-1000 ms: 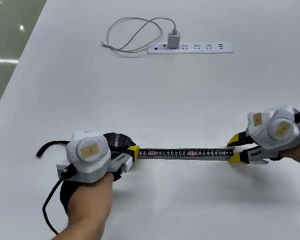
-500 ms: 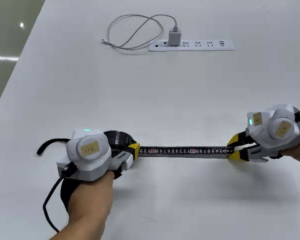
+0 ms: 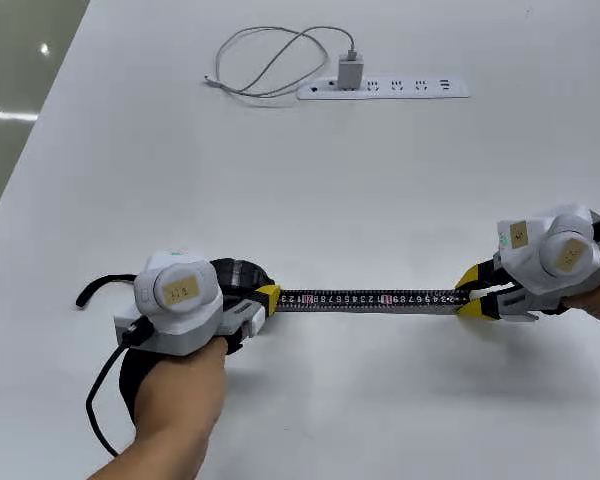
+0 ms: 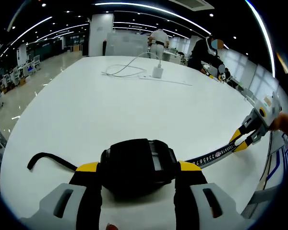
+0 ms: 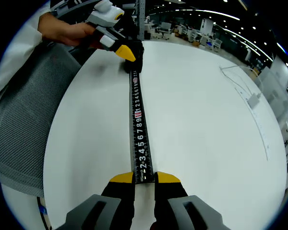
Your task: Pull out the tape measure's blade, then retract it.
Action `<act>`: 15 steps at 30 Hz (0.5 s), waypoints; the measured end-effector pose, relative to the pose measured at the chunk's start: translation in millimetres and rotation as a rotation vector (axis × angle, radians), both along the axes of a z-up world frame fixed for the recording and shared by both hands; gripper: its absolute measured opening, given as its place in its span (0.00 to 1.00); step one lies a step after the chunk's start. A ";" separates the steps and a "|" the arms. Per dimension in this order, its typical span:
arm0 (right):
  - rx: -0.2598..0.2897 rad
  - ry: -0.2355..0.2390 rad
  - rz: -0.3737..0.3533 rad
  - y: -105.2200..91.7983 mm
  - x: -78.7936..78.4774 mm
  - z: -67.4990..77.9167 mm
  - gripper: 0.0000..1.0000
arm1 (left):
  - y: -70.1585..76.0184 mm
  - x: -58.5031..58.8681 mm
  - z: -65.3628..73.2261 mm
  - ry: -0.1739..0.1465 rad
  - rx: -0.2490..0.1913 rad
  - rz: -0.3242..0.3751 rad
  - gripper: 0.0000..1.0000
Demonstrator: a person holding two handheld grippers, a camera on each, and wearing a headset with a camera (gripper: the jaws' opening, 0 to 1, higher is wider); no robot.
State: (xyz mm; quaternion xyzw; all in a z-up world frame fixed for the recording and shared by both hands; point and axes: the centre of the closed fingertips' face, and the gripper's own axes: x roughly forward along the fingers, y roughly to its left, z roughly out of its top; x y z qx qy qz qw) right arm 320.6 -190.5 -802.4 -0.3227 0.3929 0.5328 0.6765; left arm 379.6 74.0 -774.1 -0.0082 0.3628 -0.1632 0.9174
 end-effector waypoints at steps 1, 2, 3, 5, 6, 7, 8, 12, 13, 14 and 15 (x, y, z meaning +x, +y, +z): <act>0.001 0.000 -0.001 -0.1 0.1 -0.1 0.11 | 0.1 -0.6 -0.2 -0.009 0.002 -0.002 0.56; 0.004 0.002 -0.004 -0.1 0.3 -0.2 0.11 | 0.5 0.0 -0.2 -0.014 -0.005 0.001 0.56; 0.005 0.005 -0.009 -0.1 0.4 -0.2 0.11 | 0.2 -0.5 0.2 -0.019 -0.004 0.005 0.57; 0.002 0.002 -0.005 0.0 0.3 -0.2 0.11 | 0.6 0.4 0.6 -0.003 -0.012 0.006 0.57; 0.002 0.001 -0.004 -0.2 0.4 -0.2 0.11 | 0.0 0.0 0.4 -0.010 -0.006 0.004 0.57; 0.004 0.001 -0.006 -0.3 0.6 -0.3 0.11 | 0.2 -0.1 0.3 -0.014 -0.007 0.004 0.57; 0.005 0.002 -0.007 -0.5 0.7 -0.4 0.11 | 0.3 0.0 0.3 -0.014 -0.008 0.003 0.57; -0.001 0.000 -0.005 -0.1 0.9 -0.4 0.11 | 0.5 0.1 -0.3 -0.010 -0.010 0.005 0.57; -0.002 -0.003 -0.002 0.7 1.2 -0.3 0.11 | 0.6 0.1 -0.4 -0.010 -0.012 0.004 0.57; -0.001 -0.006 0.001 2.6 1.2 0.4 0.11 | 0.6 0.2 -0.4 -0.011 -0.012 0.004 0.57; 0.004 -0.007 0.002 4.6 1.5 1.3 0.11 | 0.6 0.2 -0.5 -0.009 -0.014 0.004 0.57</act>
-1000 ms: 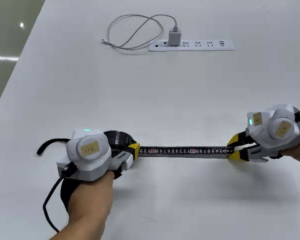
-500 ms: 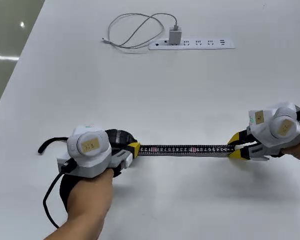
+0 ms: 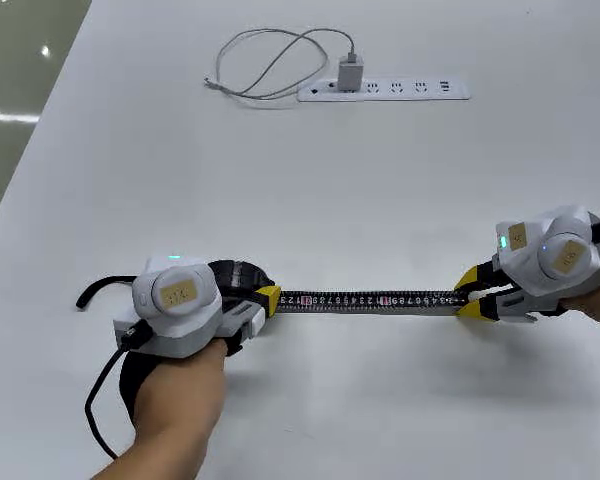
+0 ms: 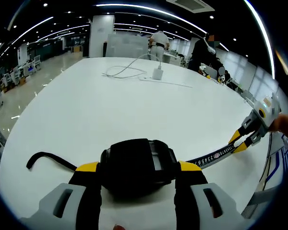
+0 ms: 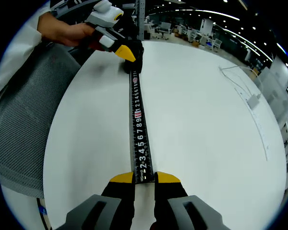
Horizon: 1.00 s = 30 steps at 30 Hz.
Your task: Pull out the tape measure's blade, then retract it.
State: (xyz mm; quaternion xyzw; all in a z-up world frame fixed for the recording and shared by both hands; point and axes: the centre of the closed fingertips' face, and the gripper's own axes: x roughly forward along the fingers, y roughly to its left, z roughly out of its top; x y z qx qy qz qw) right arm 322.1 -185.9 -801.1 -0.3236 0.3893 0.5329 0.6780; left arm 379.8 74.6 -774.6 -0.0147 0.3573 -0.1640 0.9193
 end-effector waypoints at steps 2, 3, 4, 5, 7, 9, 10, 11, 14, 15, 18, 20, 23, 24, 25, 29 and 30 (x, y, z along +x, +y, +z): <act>0.015 0.001 0.000 6.5 1.2 2.9 0.11 | 0.1 0.1 0.0 0.002 -0.005 0.003 0.57; 0.018 -0.001 0.001 8.5 2.0 3.6 0.11 | 0.1 0.1 -0.1 0.001 -0.005 0.002 0.57; 0.024 0.000 0.001 11.7 3.1 4.1 0.11 | 0.3 0.1 0.0 0.003 -0.008 0.003 0.57; 0.026 -0.001 0.003 13.7 3.4 4.5 0.11 | 0.4 0.1 0.0 0.005 -0.011 0.005 0.57; 0.029 0.000 0.008 17.7 3.9 5.1 0.11 | 0.7 0.0 0.3 0.007 -0.014 0.005 0.57; 0.031 -0.002 0.011 20.5 4.9 5.1 0.11 | 0.8 0.0 0.5 0.006 -0.016 0.005 0.57; 0.031 -0.001 0.012 21.4 5.0 5.0 0.11 | 0.8 -0.1 0.4 0.006 -0.018 0.006 0.57; 0.033 0.000 0.013 22.4 4.9 5.0 0.11 | 0.8 0.0 0.4 0.006 -0.019 0.006 0.57; 0.040 -0.001 0.014 25.9 5.8 6.1 0.11 | 0.8 -0.3 0.6 0.006 -0.021 0.006 0.57; 0.045 0.000 0.012 27.6 6.2 6.8 0.11 | 0.9 -0.4 0.7 0.007 -0.024 0.007 0.57; 0.057 0.008 0.004 31.6 7.4 7.7 0.11 | 1.4 -0.7 0.8 0.006 -0.028 0.008 0.57; 0.065 0.008 0.003 35.0 8.5 7.6 0.11 | 1.4 -0.8 1.0 0.006 -0.032 0.008 0.57; 0.069 0.008 0.006 39.4 9.0 7.3 0.11 | 1.5 -0.9 1.1 0.008 -0.037 0.007 0.57; 0.070 0.009 0.006 40.4 9.1 7.4 0.11 | 1.5 -0.9 1.1 0.008 -0.037 0.006 0.57; 0.074 0.010 0.006 41.7 9.3 7.4 0.11 | 1.5 -1.1 1.2 0.009 -0.039 0.006 0.57; 0.085 0.012 0.002 47.6 10.4 8.8 0.11 | 1.7 -1.2 1.1 0.008 -0.042 0.008 0.57; 0.088 0.012 0.004 48.8 10.5 8.9 0.11 | 1.7 -1.4 1.3 0.009 -0.044 0.009 0.57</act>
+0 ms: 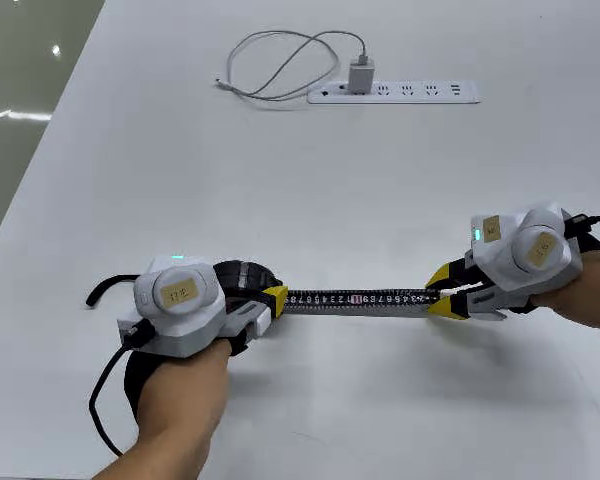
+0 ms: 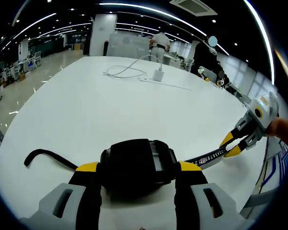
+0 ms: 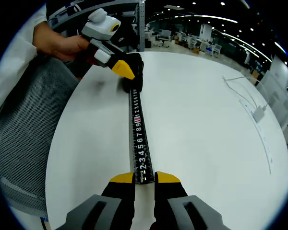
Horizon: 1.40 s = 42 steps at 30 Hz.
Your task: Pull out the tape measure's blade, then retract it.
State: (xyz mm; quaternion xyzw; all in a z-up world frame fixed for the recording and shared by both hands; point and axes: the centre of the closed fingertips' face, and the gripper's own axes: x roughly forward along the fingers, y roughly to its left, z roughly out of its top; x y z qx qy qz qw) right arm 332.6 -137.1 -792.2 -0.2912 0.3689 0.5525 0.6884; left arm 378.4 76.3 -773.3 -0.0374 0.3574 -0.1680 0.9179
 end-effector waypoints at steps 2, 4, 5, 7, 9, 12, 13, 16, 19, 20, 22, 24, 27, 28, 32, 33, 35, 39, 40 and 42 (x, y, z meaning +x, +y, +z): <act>0.001 0.000 0.003 3.1 0.6 -0.5 0.11 | 0.1 -0.2 0.0 0.000 0.000 -0.002 0.57; 0.005 0.001 0.005 6.0 1.2 -0.7 0.11 | 0.2 0.0 0.0 0.002 -0.002 -0.002 0.57; 0.007 0.001 0.006 6.1 2.1 -1.0 0.11 | 0.2 0.0 0.0 0.003 -0.003 -0.001 0.57; 0.010 0.002 0.008 8.9 2.4 -1.6 0.11 | 0.1 -0.1 0.2 0.004 -0.005 -0.001 0.57; 0.011 0.002 0.011 11.3 3.3 -3.0 0.11 | 0.5 0.0 0.1 0.004 -0.006 -0.002 0.57; 0.016 0.002 0.011 14.5 4.9 -3.5 0.11 | 0.6 0.4 -0.2 0.004 -0.011 -0.001 0.57; 0.020 0.003 0.007 15.3 6.1 -3.6 0.11 | 0.5 0.4 -0.2 0.003 -0.011 -0.001 0.57; 0.031 0.003 0.005 20.4 7.7 -3.6 0.11 | 0.9 0.6 -0.2 0.001 -0.016 0.001 0.57; 0.040 0.004 0.006 27.5 8.1 -3.7 0.11 | 0.5 0.7 -0.1 0.001 -0.019 0.000 0.57; 0.042 0.005 0.007 28.7 8.3 -3.8 0.11 | 0.6 0.7 -0.1 0.001 -0.020 0.000 0.57; 0.046 0.005 0.008 31.8 8.9 -3.5 0.11 | 0.7 0.9 0.0 0.001 -0.021 0.000 0.57; 0.053 0.007 0.007 34.8 10.7 -3.6 0.11 | 0.7 1.0 -0.2 0.000 -0.020 0.000 0.57; 0.062 0.008 0.010 41.0 11.6 -4.4 0.11 | 0.7 1.2 -0.5 0.001 -0.023 0.000 0.57; 0.065 0.009 0.010 43.0 11.6 -4.5 0.11 | 0.5 1.1 -0.5 0.001 -0.023 -0.001 0.57; 0.076 0.010 0.015 51.7 12.4 -4.5 0.11 | 0.3 0.9 -0.3 0.002 -0.025 0.000 0.57; 0.077 0.010 0.015 53.0 12.7 -4.2 0.11 | 0.3 1.0 -0.3 0.002 -0.026 0.000 0.57; 0.081 0.011 0.017 55.7 12.4 -3.9 0.11 | 0.5 1.0 -0.2 0.003 -0.027 -0.001 0.57; 0.088 0.012 0.018 59.6 13.3 -3.9 0.11 | 0.3 0.8 -0.1 0.004 -0.031 0.000 0.57; 0.089 0.012 0.018 60.5 13.5 -3.8 0.11 | 0.4 0.9 -0.2 0.004 -0.031 0.000 0.57; 0.090 0.013 0.019 63.3 13.3 -4.0 0.11 | 0.4 1.0 -0.2 0.003 -0.031 0.000 0.57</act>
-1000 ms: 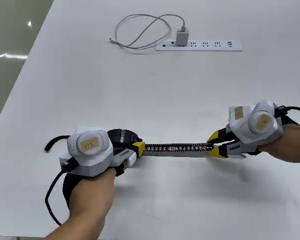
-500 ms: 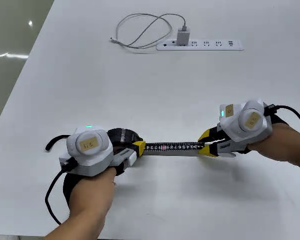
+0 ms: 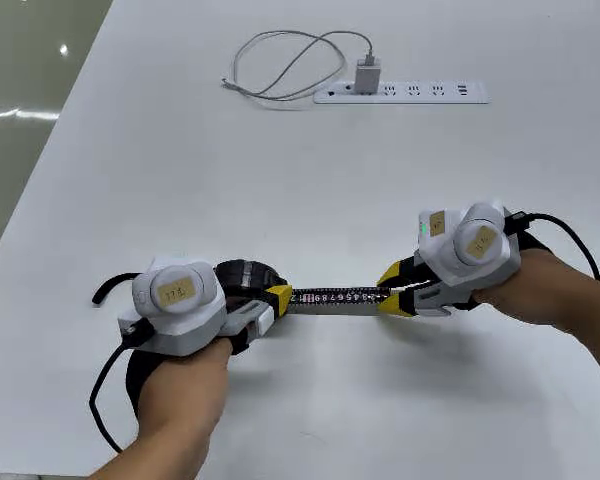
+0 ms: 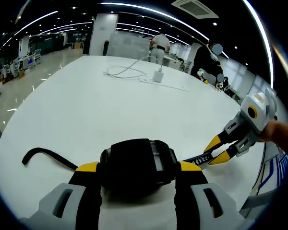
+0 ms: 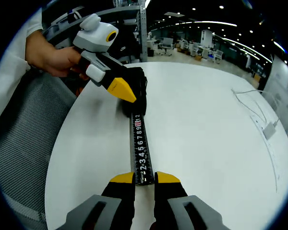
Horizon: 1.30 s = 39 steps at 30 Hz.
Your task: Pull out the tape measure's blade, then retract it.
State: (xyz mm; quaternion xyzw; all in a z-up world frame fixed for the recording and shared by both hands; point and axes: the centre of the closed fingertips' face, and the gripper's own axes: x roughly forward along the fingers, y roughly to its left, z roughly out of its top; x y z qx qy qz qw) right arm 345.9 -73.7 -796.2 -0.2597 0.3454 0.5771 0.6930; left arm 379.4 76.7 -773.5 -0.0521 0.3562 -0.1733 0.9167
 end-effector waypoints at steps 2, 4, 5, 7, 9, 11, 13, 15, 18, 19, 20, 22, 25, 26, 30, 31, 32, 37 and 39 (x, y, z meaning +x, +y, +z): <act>0.002 0.001 0.002 2.8 -0.3 -0.1 0.11 | 0.0 0.1 0.0 0.000 -0.001 0.000 0.57; 0.004 0.002 0.002 4.3 0.4 -0.2 0.11 | 0.0 0.2 0.0 0.000 -0.002 0.001 0.57; 0.007 0.002 0.004 6.3 0.6 -0.1 0.11 | 0.1 0.3 0.0 0.001 -0.003 0.001 0.57; 0.008 0.000 0.007 9.5 1.1 0.2 0.11 | 0.3 0.6 -0.1 0.002 -0.006 0.001 0.58; 0.011 0.001 0.008 11.6 1.5 0.3 0.11 | 0.1 0.3 -0.1 0.003 -0.007 0.001 0.58; 0.012 0.001 0.011 14.1 1.8 -0.1 0.11 | 0.0 0.1 -0.1 0.003 -0.007 0.002 0.58; 0.014 0.002 0.014 16.4 2.0 -0.1 0.11 | -0.1 0.2 -0.1 0.003 -0.008 0.002 0.58; 0.015 0.002 0.017 18.2 2.4 0.0 0.11 | 0.1 0.3 -0.2 0.003 -0.009 0.003 0.58; 0.016 0.002 0.017 20.5 3.2 -0.2 0.11 | 0.1 0.4 -0.1 0.003 -0.010 0.004 0.58; 0.017 0.003 0.017 21.4 3.1 -0.2 0.11 | 0.0 0.3 -0.2 0.003 -0.010 0.003 0.58; 0.018 -0.002 0.017 22.8 3.6 0.0 0.11 | 0.0 0.3 -0.1 0.004 -0.010 0.005 0.58; 0.027 0.002 0.012 24.7 3.4 0.3 0.11 | 0.0 0.2 0.0 0.004 -0.011 0.005 0.58; 0.033 0.004 0.014 28.3 4.2 -0.9 0.11 | 0.1 0.2 -0.1 0.004 -0.012 0.003 0.58; 0.035 0.005 0.014 29.5 4.5 -1.0 0.11 | 0.0 0.3 -0.2 0.004 -0.013 0.004 0.58; 0.043 0.006 0.017 35.9 5.5 -1.2 0.11 | -0.1 0.4 -0.2 0.004 -0.016 0.004 0.58; 0.044 0.006 0.018 37.2 5.4 -1.2 0.11 | -0.1 0.4 -0.2 0.004 -0.016 0.004 0.58; 0.045 0.006 0.020 38.4 5.5 -1.3 0.11 | 0.0 0.4 -0.3 0.004 -0.017 0.005 0.58; 0.052 0.006 0.028 46.6 6.4 -1.6 0.11 | 0.1 0.4 -0.3 0.007 -0.021 0.007 0.58; 0.055 0.007 0.030 48.7 6.9 -1.5 0.11 | 0.2 0.3 -0.2 0.007 -0.023 0.007 0.58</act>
